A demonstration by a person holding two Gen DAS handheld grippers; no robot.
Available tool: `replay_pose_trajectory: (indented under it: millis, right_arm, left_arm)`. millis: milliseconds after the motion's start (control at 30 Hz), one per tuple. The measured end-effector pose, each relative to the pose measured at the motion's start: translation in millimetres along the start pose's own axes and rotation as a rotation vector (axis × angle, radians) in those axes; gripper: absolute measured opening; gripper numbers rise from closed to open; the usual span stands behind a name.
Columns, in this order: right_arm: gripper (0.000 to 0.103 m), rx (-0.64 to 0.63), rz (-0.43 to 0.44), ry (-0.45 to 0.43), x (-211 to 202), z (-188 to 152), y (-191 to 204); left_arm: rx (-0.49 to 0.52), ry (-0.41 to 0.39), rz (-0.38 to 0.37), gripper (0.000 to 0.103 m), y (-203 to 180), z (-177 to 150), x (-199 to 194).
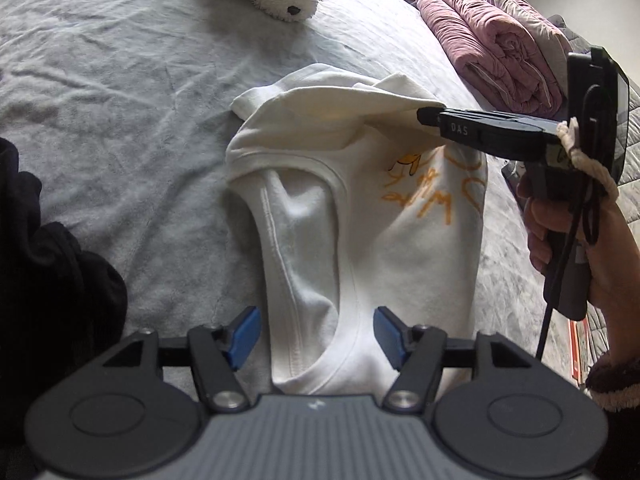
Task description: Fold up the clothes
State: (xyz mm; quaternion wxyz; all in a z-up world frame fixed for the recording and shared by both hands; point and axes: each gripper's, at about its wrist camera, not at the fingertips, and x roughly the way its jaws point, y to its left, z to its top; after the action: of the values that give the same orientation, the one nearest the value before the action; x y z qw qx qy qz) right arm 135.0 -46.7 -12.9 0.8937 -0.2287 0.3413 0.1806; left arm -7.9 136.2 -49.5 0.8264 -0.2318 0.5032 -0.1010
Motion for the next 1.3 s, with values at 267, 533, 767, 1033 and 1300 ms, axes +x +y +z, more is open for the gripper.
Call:
replay_pose_trajectory:
  millis: [267, 533, 767, 1033, 1300]
  right_arm:
    - [0.001, 0.130, -0.077, -0.024, -13.2, 2.5, -39.6]
    - [0.001, 0.240, -0.136, -0.008, -12.9, -9.7, -76.6]
    - [0.002, 0.350, 0.004, -0.041, -6.1, -24.6, -88.5]
    - [0.002, 0.279, -0.010, -0.097, -11.4, 9.6, -77.7]
    - [0.002, 0.298, -0.028, -0.110, -3.8, 31.9, -76.0]
  left_arm:
    - [0.028, 0.020, -0.001, 0.069, -3.7, -5.0, 3.2]
    - [0.041, 0.080, -0.018, 0.070, -10.5, -14.2, 16.2]
    - [0.102, 0.035, 0.054, 0.048, -21.1, -19.6, 20.4]
    - [0.088, -0.062, 0.098, 0.008, -22.3, -12.0, 15.8]
    - [0.027, -0.306, 0.216, 0.008, -0.3, 34.7, -23.0]
